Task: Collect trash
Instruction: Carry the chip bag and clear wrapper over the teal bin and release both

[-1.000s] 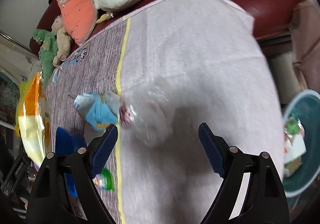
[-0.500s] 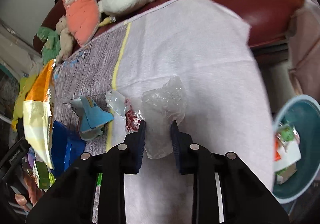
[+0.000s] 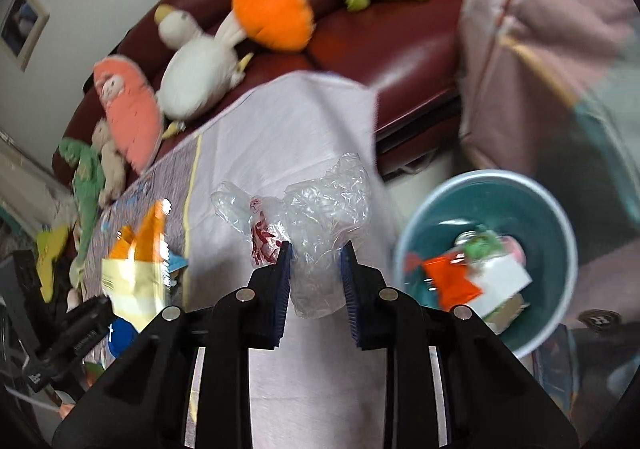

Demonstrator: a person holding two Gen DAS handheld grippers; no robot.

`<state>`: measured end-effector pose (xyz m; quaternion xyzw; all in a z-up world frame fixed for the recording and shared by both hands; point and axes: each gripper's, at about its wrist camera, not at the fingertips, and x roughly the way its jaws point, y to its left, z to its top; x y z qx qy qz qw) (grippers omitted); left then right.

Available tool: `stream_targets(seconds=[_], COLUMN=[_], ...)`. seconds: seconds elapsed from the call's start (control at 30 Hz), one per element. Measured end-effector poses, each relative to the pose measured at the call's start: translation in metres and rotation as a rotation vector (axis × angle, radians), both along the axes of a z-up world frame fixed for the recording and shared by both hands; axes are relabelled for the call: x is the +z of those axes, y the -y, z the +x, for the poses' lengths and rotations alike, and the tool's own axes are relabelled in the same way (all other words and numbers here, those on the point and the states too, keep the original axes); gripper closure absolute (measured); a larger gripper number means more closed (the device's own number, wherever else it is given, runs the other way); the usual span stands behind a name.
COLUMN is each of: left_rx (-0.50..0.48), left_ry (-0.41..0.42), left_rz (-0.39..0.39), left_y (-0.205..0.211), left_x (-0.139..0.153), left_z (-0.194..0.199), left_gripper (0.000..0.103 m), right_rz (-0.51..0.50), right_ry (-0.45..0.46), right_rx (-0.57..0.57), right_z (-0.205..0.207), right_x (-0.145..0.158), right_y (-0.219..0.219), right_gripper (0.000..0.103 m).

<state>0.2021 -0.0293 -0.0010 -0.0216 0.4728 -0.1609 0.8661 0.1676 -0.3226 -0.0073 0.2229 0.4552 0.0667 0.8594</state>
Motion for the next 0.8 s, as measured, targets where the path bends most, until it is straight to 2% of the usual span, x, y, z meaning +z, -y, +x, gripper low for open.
stream_targets(seconds=[0.33, 0.8], left_rx=[-0.126, -0.263], left_ry=[-0.036, -0.099], left_rz=[0.055, 0.120], left_y=[0.086, 0.188], left_x=[-0.012, -0.046], left_z=[-0.002, 0.002], left_gripper=[0.095, 0.095], right_rz=[0.020, 0.045], right_ry=[0.045, 0.033], right_rx=[-0.137, -0.236], right_z=[-0.044, -0.072], right_x=[0.011, -0.001], right_y=[0.077, 0.140], right_gripper=[0.080, 0.079])
